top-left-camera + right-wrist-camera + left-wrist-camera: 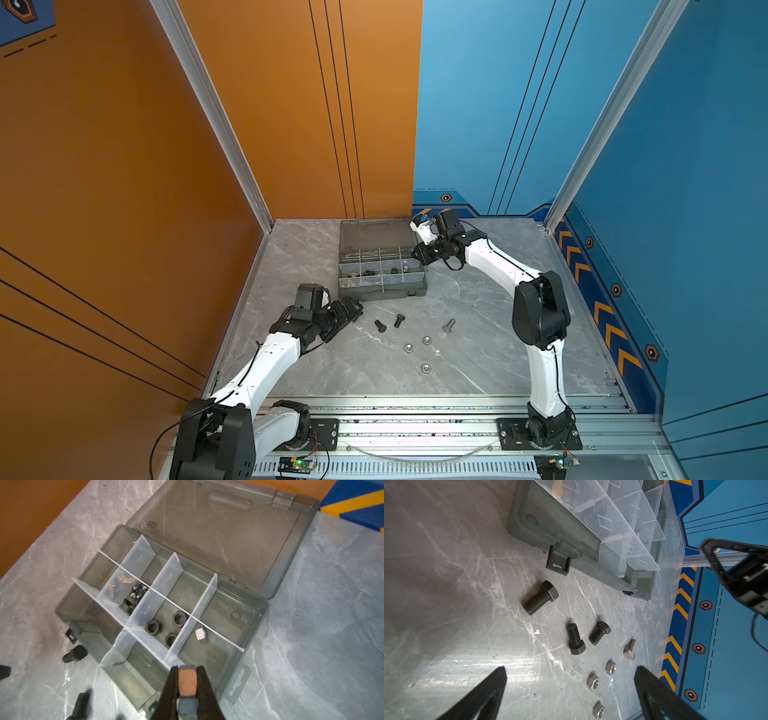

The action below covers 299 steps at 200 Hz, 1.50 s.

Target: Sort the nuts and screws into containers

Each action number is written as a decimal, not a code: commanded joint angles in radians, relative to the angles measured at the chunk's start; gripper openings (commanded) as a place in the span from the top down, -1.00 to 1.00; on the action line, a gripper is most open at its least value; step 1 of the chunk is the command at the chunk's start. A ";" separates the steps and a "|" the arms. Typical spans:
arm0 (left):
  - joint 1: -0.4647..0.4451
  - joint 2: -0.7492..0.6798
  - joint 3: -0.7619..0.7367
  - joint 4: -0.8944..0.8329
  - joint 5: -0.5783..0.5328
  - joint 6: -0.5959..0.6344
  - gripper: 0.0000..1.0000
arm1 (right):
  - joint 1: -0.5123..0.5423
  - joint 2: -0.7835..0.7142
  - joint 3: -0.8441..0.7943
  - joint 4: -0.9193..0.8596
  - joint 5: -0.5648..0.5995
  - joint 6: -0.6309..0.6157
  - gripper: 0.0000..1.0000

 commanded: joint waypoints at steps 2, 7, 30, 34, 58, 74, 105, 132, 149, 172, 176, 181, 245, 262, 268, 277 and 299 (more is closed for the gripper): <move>0.011 -0.017 -0.012 -0.004 0.014 -0.005 -0.95 | -0.002 0.053 0.051 0.013 0.013 0.053 1.00; 0.011 -0.016 -0.012 -0.006 0.014 -0.005 -0.96 | -0.001 0.063 0.054 0.013 0.011 0.056 1.00; 0.013 -0.017 -0.007 -0.011 0.015 -0.001 -0.96 | 0.007 0.090 0.053 0.009 0.030 0.058 1.00; 0.014 -0.017 -0.007 -0.010 0.015 -0.001 -0.95 | 0.007 0.093 0.052 0.009 0.034 0.058 1.00; 0.014 -0.017 -0.009 -0.011 0.015 -0.001 -0.96 | 0.009 0.108 0.053 -0.011 0.037 0.060 0.76; 0.014 -0.016 -0.009 -0.010 0.015 -0.002 -0.95 | 0.009 0.116 0.066 -0.038 0.041 0.056 0.52; 0.014 -0.020 -0.009 -0.009 0.016 -0.004 -0.96 | 0.009 0.098 0.067 -0.068 0.042 0.028 0.32; 0.014 -0.020 -0.006 -0.009 0.017 -0.004 -0.96 | 0.010 0.060 0.061 -0.102 0.039 -0.002 0.28; 0.015 -0.021 -0.007 -0.009 0.017 -0.004 -0.96 | 0.012 0.007 0.025 -0.115 0.028 -0.034 0.27; 0.014 -0.019 -0.004 -0.008 0.017 -0.003 -0.96 | 0.015 -0.077 -0.026 -0.178 0.007 -0.077 0.22; 0.014 -0.018 -0.005 -0.008 0.017 -0.003 -0.96 | 0.014 -0.086 -0.034 -0.196 -0.001 -0.083 0.22; 0.014 -0.017 -0.004 -0.007 0.017 -0.003 -0.95 | 0.015 -0.118 -0.049 -0.214 -0.009 -0.088 0.21; 0.012 0.007 0.008 0.010 0.027 -0.004 -0.96 | 0.074 -0.383 -0.353 -0.306 -0.017 -0.090 0.12; 0.010 0.015 0.011 0.018 0.028 -0.001 -0.96 | 0.103 -0.432 -0.416 -0.329 0.014 -0.070 0.09; 0.009 0.018 0.012 0.019 0.029 -0.001 -0.96 | 0.111 -0.445 -0.441 -0.333 0.020 -0.057 0.08; 0.010 0.024 0.014 0.020 0.032 0.000 -0.96 | 0.123 -0.459 -0.472 -0.336 0.030 -0.028 0.07; 0.006 0.037 0.019 0.027 0.038 0.000 -0.96 | 0.159 -0.478 -0.533 -0.343 0.075 0.053 0.05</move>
